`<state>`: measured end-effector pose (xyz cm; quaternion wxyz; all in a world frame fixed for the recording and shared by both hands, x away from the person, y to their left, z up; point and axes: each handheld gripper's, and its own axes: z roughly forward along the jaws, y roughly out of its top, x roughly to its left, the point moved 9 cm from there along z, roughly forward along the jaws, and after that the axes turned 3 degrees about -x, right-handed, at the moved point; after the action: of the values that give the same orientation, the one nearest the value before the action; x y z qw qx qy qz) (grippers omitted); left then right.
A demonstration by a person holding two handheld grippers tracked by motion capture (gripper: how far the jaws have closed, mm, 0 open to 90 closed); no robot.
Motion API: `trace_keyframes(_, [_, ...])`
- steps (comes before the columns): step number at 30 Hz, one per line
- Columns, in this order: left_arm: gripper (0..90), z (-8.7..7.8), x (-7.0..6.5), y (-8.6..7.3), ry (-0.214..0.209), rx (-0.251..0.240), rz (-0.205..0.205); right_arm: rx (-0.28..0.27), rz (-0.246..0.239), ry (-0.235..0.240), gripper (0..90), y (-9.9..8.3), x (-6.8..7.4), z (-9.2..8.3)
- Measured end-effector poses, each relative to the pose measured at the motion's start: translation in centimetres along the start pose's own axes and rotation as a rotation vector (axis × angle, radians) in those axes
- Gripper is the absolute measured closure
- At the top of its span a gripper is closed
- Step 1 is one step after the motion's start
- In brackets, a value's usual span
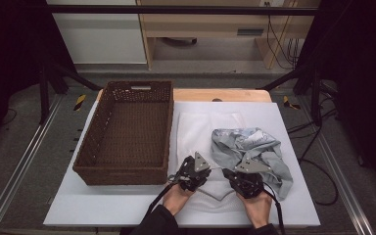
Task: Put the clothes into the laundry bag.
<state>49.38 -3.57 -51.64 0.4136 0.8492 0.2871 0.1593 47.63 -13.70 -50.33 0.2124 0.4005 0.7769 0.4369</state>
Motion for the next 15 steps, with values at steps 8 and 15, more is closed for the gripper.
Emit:
trace_keyframes(8, [87.3,-0.7,-0.3,0.0,-0.024,0.0,-0.013,-0.057,-0.007,-0.033,66.2,0.9,-1.1,-2.3])
trace_keyframes(15, [87.3,-1.3,-0.2,-0.1,-0.035,-0.013,-0.019,-0.089,0.058,-0.187,41.5,0.8,-6.6,-7.3])
